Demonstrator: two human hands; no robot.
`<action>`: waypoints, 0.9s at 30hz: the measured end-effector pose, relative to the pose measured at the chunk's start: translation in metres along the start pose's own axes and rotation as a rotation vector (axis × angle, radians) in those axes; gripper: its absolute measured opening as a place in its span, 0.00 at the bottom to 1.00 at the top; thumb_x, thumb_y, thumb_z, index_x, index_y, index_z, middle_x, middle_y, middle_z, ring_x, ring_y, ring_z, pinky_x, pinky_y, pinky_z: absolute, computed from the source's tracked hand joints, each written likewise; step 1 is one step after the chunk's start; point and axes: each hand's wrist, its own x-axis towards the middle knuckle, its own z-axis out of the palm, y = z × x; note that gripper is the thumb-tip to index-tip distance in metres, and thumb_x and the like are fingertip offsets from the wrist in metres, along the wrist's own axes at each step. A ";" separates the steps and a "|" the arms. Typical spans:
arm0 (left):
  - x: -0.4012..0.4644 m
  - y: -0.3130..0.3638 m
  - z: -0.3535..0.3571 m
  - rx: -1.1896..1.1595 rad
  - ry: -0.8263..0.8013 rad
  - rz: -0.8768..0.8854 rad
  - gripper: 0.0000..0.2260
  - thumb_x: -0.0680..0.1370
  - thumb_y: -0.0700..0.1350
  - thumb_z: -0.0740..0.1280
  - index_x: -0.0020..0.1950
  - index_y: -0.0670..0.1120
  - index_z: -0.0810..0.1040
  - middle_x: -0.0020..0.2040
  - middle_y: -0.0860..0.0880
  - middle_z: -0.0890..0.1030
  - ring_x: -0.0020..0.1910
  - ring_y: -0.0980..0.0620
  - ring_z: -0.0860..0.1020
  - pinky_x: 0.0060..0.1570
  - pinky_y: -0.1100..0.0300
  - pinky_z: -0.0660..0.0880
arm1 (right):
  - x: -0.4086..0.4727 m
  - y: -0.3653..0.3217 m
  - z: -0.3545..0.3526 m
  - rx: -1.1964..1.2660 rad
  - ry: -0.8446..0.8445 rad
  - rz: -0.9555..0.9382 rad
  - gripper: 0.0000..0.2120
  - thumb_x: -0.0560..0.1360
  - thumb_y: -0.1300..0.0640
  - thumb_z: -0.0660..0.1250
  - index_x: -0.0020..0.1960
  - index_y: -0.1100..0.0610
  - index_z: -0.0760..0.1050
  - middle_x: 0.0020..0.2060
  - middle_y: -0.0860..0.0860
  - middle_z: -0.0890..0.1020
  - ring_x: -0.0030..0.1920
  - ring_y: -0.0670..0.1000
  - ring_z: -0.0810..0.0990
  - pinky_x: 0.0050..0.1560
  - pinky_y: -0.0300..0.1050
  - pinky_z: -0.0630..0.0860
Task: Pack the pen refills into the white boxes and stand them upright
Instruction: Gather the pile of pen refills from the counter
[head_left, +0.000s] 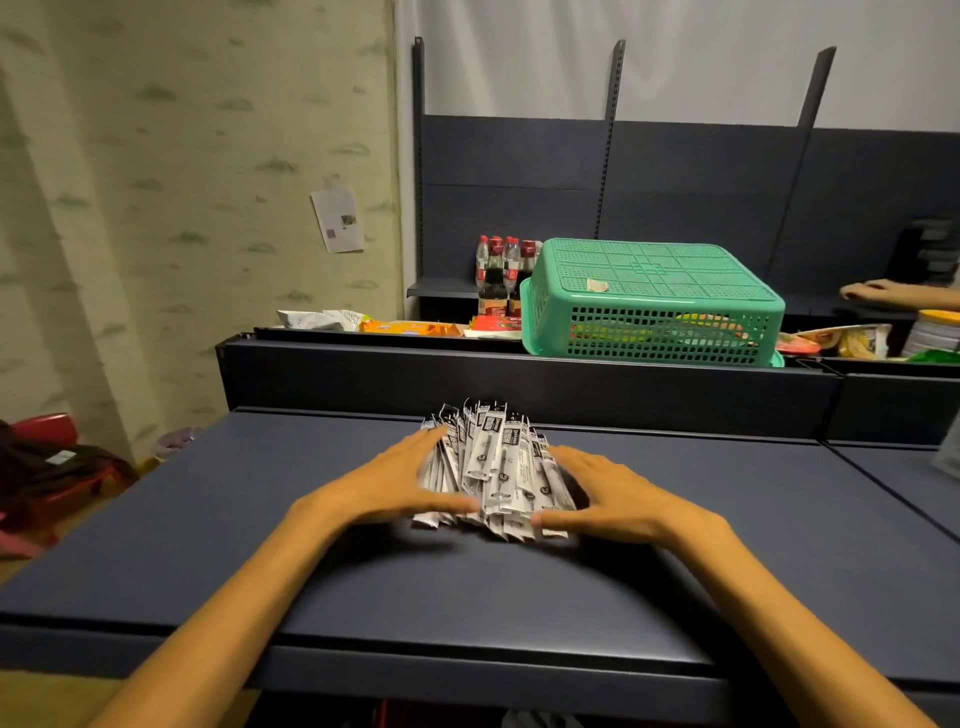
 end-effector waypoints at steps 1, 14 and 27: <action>0.002 0.005 -0.003 -0.043 0.042 -0.014 0.51 0.64 0.75 0.64 0.79 0.54 0.48 0.79 0.54 0.51 0.76 0.53 0.54 0.74 0.50 0.53 | -0.001 0.005 -0.004 0.015 0.012 0.022 0.51 0.65 0.22 0.58 0.79 0.47 0.47 0.78 0.45 0.53 0.77 0.49 0.54 0.76 0.49 0.52; 0.047 0.068 0.017 0.337 0.153 -0.285 0.29 0.68 0.70 0.66 0.50 0.45 0.76 0.65 0.42 0.72 0.67 0.42 0.66 0.61 0.48 0.68 | 0.000 0.034 -0.024 0.010 0.170 0.136 0.40 0.74 0.29 0.55 0.78 0.50 0.53 0.77 0.50 0.58 0.75 0.51 0.59 0.74 0.51 0.57; 0.058 0.067 0.017 0.352 0.201 -0.466 0.38 0.67 0.69 0.67 0.68 0.45 0.69 0.69 0.40 0.67 0.68 0.40 0.65 0.62 0.45 0.67 | 0.000 0.040 -0.024 0.040 0.216 0.125 0.38 0.75 0.30 0.55 0.78 0.49 0.54 0.77 0.49 0.59 0.75 0.51 0.59 0.73 0.52 0.58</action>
